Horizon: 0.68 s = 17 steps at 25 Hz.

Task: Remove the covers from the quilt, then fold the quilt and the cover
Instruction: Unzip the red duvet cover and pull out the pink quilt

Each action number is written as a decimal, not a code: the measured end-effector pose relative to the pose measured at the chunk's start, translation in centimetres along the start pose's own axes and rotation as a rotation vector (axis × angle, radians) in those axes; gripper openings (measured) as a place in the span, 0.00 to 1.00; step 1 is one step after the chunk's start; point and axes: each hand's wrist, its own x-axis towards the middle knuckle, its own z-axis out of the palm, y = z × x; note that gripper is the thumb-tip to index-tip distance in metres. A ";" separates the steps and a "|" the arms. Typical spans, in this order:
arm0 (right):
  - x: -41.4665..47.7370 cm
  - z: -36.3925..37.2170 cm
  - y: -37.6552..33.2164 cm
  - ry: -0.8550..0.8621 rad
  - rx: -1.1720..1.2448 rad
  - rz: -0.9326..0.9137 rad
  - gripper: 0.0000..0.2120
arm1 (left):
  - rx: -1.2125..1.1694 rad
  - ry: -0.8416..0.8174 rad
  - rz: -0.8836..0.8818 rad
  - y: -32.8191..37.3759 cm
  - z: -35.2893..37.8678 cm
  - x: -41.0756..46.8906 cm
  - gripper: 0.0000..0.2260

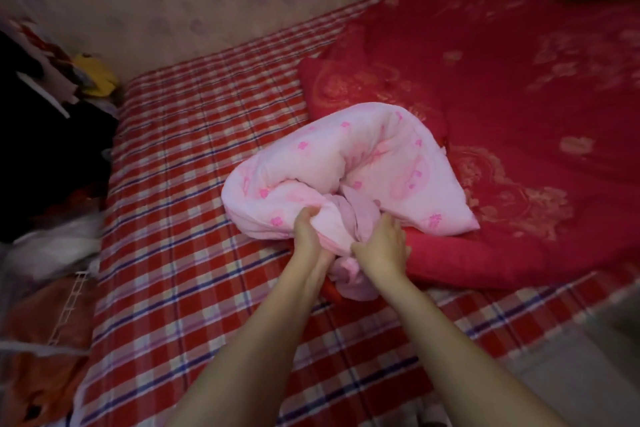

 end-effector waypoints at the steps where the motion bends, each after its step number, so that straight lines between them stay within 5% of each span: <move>1: 0.1 -1.0 -0.6 0.080 -0.038 -0.061 0.24 | -0.025 -0.043 0.019 0.9 0.6 -0.5 0.22; 6: 5.4 -9.7 2.8 0.361 -0.157 -0.098 0.19 | -0.190 -0.210 0.177 7.0 2.9 -6.7 0.16; 10: 10.0 -14.4 8.7 0.444 -0.307 -0.064 0.16 | -0.168 -0.208 0.198 7.6 -2.6 -6.2 0.14; 14: 9.9 -10.1 13.6 0.209 -0.385 0.049 0.14 | -0.172 0.141 0.037 0.9 -11.1 -0.3 0.15; 17: 8.2 -5.3 16.1 -0.111 -0.362 0.036 0.13 | 0.446 0.247 -0.158 -2.7 -17.6 1.4 0.07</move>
